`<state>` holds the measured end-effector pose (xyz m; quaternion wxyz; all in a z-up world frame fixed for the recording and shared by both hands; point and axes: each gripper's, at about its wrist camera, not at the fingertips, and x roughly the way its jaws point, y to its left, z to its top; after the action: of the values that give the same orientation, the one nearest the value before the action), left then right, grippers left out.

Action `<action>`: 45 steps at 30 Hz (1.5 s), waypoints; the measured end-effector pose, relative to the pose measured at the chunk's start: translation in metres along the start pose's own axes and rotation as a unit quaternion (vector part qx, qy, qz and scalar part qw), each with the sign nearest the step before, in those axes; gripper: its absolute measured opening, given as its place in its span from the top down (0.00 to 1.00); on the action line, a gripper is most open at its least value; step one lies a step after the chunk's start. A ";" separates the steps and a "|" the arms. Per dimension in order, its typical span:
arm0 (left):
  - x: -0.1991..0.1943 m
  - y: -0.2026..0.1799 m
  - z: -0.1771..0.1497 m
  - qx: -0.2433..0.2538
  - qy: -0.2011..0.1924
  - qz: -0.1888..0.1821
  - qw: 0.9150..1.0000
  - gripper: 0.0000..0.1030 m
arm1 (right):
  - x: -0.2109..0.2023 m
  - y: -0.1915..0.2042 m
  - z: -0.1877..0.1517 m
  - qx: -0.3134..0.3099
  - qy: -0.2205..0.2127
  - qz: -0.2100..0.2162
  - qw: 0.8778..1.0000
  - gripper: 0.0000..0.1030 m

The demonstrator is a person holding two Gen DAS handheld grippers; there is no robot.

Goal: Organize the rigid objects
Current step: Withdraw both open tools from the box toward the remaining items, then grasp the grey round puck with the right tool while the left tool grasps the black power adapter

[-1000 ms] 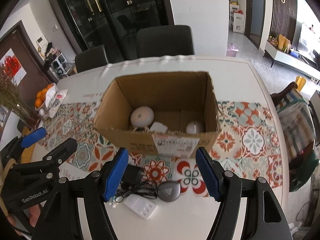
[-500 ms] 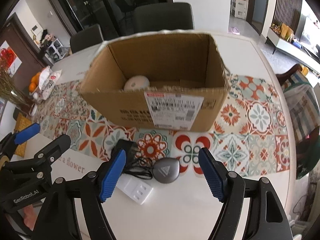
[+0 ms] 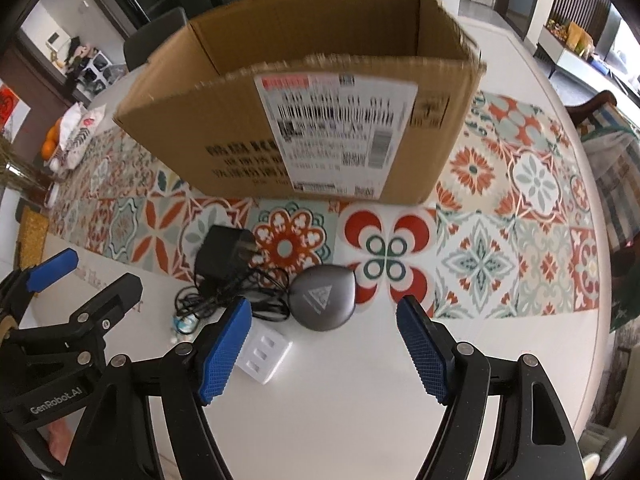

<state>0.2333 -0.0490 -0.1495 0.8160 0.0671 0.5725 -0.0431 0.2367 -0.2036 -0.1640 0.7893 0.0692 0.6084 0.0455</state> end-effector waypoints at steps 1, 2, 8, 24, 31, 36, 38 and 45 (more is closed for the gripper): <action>0.003 0.000 -0.002 0.000 0.006 0.000 1.000 0.06 | 0.002 -0.001 -0.001 0.001 0.004 0.000 1.000 0.27; 0.006 -0.001 -0.002 -0.001 0.009 -0.001 1.000 0.06 | 0.006 -0.001 -0.002 0.001 0.009 -0.001 1.000 0.27; 0.020 -0.003 -0.006 0.001 0.028 0.001 1.000 0.06 | 0.024 -0.004 -0.008 0.004 0.033 -0.003 0.999 0.27; 0.051 -0.002 -0.004 0.003 0.061 0.007 0.998 0.06 | 0.065 -0.004 -0.003 0.005 0.074 -0.012 0.997 0.28; 0.056 -0.001 -0.001 -0.002 0.065 0.005 0.998 0.06 | 0.080 0.000 0.003 0.004 0.082 -0.009 0.997 0.30; 0.059 0.003 0.000 -0.006 0.067 0.008 0.998 0.06 | 0.094 0.009 0.007 -0.003 0.090 -0.012 0.996 0.34; 0.060 0.005 0.000 -0.008 0.067 0.009 0.998 0.06 | 0.098 0.013 0.007 -0.007 0.088 -0.018 0.996 0.35; 0.060 0.010 0.001 -0.015 0.065 0.002 0.998 0.06 | 0.102 0.022 0.009 -0.008 0.079 -0.026 0.996 0.41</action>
<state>0.2562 -0.0389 -0.2049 0.7780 0.0591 0.6248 -0.0282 0.2719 -0.1663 -0.2553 0.7402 0.0428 0.6701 0.0354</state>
